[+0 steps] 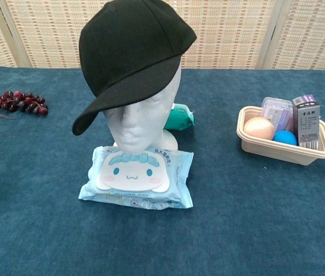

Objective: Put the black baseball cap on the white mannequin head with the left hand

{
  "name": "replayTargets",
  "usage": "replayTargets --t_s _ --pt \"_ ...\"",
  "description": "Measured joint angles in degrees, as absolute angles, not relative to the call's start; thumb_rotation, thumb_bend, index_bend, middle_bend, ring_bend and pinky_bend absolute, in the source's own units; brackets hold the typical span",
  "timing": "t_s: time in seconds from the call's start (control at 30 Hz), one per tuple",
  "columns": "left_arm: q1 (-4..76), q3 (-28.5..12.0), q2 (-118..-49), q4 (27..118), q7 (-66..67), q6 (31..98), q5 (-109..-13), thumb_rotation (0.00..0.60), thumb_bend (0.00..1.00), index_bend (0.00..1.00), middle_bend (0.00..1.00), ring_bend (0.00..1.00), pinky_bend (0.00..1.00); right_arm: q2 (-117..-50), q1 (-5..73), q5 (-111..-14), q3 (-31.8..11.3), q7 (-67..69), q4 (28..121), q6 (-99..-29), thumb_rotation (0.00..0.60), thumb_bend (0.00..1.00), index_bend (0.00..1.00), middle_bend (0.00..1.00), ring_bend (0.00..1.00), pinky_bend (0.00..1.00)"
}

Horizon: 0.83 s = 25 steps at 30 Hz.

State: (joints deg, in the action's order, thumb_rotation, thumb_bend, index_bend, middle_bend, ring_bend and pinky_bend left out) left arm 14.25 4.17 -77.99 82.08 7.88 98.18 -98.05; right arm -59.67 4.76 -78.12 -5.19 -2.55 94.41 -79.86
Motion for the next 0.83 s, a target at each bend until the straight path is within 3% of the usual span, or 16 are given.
replayTargets --t_s 0.4,0.83 --pt "10.9 1.8 -74.9 79.8 3.5 92.8 -88.8 0.6 0.17 0.4 0.39 0.35 0.47 -60.5 5.3 -77.2 -5.2 -4.3 94.3 -78.8 0.6 0.0 0.33 0.32 0.16 0.29" --pt "9.8 -1.3 -72.2 80.7 3.2 89.6 -84.8 0.6 0.17 0.4 0.4 0.36 0.48 -60.6 5.8 -77.3 -4.8 -4.6 94.1 -77.7 0.6 0.0 0.33 0.32 0.16 0.29"
